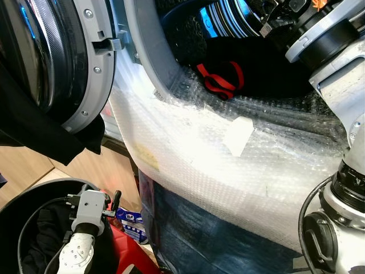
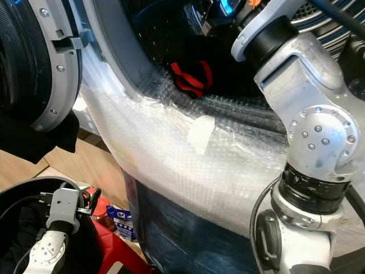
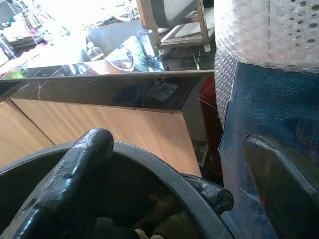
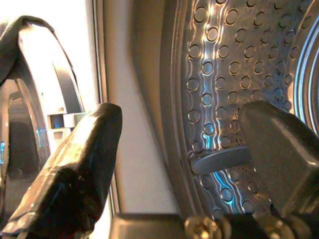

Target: Clothes washing

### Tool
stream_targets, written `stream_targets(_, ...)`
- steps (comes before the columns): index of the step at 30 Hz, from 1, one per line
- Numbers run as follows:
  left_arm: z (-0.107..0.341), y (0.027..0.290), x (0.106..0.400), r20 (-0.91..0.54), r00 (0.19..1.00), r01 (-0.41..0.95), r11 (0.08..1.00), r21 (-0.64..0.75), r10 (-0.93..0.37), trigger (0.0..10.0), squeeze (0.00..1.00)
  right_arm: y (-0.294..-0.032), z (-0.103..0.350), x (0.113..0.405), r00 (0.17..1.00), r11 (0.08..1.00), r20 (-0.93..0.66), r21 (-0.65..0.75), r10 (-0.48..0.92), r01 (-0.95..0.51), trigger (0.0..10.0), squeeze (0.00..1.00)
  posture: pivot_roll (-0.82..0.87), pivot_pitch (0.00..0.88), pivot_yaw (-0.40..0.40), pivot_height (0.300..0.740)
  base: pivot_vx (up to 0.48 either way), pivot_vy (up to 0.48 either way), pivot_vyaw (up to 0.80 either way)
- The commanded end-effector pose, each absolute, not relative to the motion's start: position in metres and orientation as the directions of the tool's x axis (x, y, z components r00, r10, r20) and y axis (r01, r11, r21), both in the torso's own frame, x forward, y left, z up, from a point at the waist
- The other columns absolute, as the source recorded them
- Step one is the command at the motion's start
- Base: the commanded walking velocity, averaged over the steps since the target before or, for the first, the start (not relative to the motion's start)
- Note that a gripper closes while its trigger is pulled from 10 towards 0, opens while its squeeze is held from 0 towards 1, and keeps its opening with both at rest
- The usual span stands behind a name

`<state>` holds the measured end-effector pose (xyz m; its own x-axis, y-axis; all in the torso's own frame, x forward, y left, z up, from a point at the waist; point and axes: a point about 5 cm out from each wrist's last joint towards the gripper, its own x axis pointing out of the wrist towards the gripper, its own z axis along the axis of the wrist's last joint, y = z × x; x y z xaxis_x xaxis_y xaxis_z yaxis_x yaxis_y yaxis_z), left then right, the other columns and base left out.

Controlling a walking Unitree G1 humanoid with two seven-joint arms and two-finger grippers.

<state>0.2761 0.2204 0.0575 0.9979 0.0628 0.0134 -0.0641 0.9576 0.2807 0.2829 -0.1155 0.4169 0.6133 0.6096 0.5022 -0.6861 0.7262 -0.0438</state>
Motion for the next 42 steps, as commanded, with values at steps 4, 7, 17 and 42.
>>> stream_targets(4, 0.047, 0.222, 0.272, -0.032, 0.994, -0.094, 0.955, 0.283, 0.107, 10.0, 0.0, -0.095, 0.39, 0.205, -0.017, 0.084, 0.55, -0.158, 0.835, -0.984, 10.0, 0.0, -0.08, 0.055, 0.002, 0.74, 0.0, 0.0, 0.0)
stream_targets(7, 0.047, 0.226, 0.271, -0.031, 0.993, -0.104, 0.953, 0.285, 0.117, 10.0, 0.0, -0.101, 0.385, 0.199, -0.062, 0.026, 0.593, -0.139, 0.802, -0.99, 10.0, 0.0, -0.07, 0.056, 0.001, 0.74, 0.0, 0.0, 0.0)
stream_targets(17, 0.049, 0.228, 0.274, -0.019, 0.99, -0.129, 0.954, 0.269, 0.139, 10.0, 0.0, -0.109, 0.348, 0.171, -0.193, -0.16, 0.541, -0.109, 0.818, -0.981, 10.0, 0.0, -0.07, 0.055, -0.001, 0.74, 0.0, 0.0, 0.0)
stream_targets(42, 0.055, 0.239, 0.271, 0.004, 0.987, -0.156, 0.95, 0.272, 0.161, 10.0, 0.0, -0.11, 0.072, 0.209, 0.354, 0.453, -0.293, 0.42, 0.888, -0.787, 10.0, 0.0, -0.02, 0.061, -0.011, 0.74, 0.0, 0.0, 0.0)
